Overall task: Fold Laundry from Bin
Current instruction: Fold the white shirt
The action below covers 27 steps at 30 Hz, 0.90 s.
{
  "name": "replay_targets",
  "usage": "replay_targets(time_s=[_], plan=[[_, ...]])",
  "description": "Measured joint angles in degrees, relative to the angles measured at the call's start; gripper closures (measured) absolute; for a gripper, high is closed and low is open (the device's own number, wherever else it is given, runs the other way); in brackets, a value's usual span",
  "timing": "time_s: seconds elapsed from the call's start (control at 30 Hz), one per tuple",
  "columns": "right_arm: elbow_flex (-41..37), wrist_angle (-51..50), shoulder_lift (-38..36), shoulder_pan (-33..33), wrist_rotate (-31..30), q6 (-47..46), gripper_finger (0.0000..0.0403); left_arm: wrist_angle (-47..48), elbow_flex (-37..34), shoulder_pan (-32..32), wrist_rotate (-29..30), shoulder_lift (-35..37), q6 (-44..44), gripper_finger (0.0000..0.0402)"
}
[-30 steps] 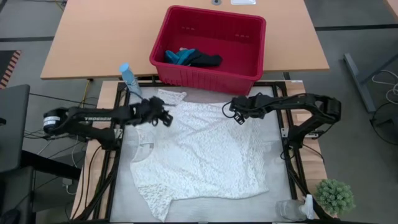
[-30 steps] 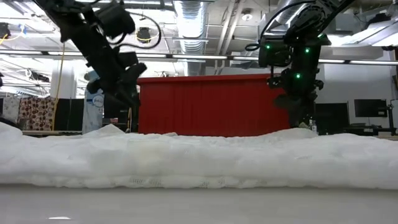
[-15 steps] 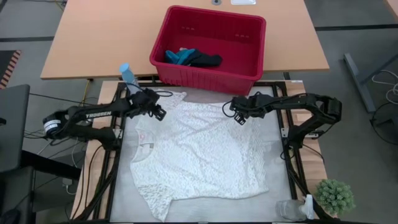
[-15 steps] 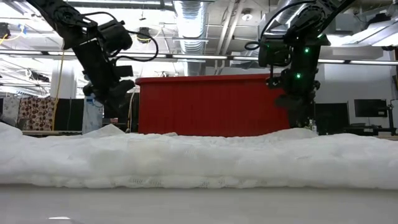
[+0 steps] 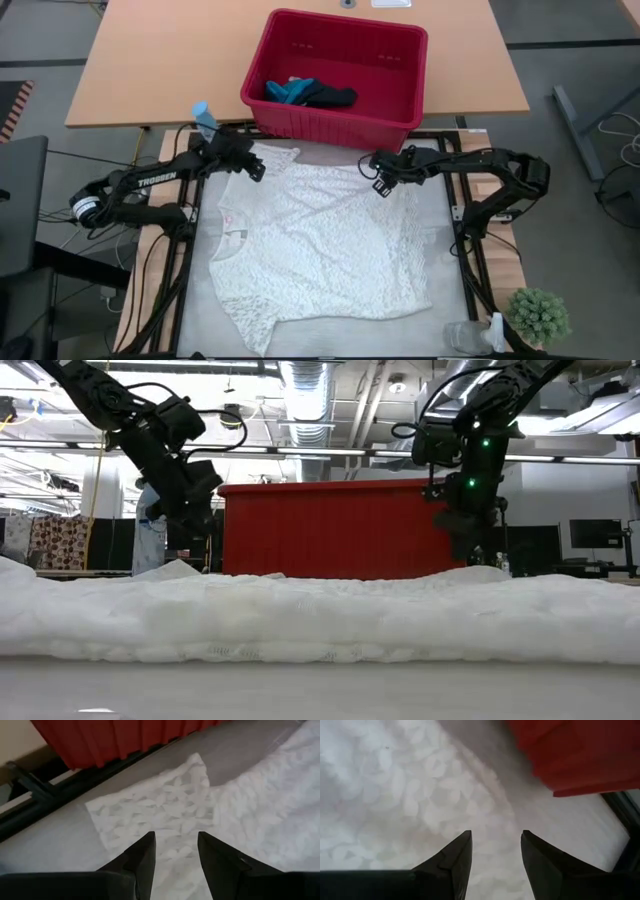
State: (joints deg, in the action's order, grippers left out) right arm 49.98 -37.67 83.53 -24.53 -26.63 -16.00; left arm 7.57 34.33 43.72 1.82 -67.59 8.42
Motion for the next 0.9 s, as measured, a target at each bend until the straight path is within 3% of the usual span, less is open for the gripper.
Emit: replay_targets(time_s=[0.33,0.9], plan=[[0.0,0.26,0.02,-4.89,1.01,-0.88,0.021,-0.24,-0.02,0.02,0.52,-1.49,-1.02,0.0263],[-0.01,0.18,0.2,-5.53,3.06,-0.39,0.021,-7.91,0.28,0.09,0.38,-22.85,-3.57,0.0263]])
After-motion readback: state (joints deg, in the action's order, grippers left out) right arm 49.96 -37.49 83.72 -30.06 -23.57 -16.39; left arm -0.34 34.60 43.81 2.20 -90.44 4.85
